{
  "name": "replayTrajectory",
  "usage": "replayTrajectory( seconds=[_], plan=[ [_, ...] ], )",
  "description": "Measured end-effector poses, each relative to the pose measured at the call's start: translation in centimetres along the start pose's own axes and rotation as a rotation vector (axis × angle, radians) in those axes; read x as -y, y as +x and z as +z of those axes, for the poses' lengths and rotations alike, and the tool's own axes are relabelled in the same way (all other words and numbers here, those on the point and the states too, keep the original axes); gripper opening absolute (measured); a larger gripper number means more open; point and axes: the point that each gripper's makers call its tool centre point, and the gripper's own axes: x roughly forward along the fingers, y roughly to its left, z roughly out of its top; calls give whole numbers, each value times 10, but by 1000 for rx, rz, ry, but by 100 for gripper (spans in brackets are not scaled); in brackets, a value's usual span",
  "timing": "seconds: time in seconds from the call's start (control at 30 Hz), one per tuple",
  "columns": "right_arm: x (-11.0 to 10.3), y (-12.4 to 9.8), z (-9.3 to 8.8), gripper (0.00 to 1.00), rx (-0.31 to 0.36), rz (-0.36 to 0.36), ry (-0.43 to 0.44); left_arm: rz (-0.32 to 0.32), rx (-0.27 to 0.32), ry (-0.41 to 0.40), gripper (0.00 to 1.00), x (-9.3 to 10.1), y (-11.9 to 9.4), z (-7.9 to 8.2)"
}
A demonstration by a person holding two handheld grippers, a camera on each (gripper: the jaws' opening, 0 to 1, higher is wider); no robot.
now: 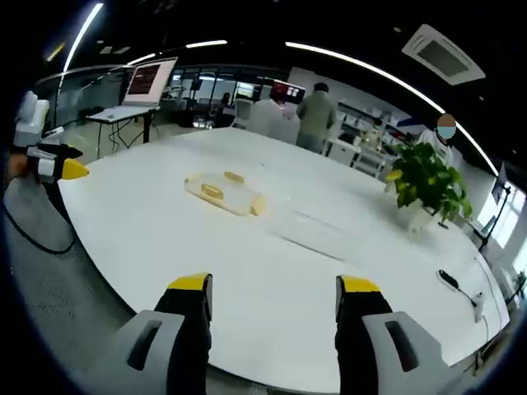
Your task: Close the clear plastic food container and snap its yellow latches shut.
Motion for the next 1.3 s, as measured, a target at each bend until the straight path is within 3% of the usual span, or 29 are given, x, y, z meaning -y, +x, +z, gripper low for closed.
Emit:
replayTrajectory(
  seconds=[0.83, 0.93, 1.17, 1.3],
  plan=[
    [0, 0, 0, 59, 0, 3, -20, 19, -12, 12, 72, -3, 0, -2],
    [1, 0, 1, 64, 6, -4, -11, 15, -14, 9, 71, -3, 0, -2],
    [7, -2, 5, 84, 28, -42, 12, 16, -16, 14, 70, -3, 0, -2],
    [8, -2, 4, 85, 26, -43, 9, 15, -14, 12, 70, -3, 0, -2]
  ],
)
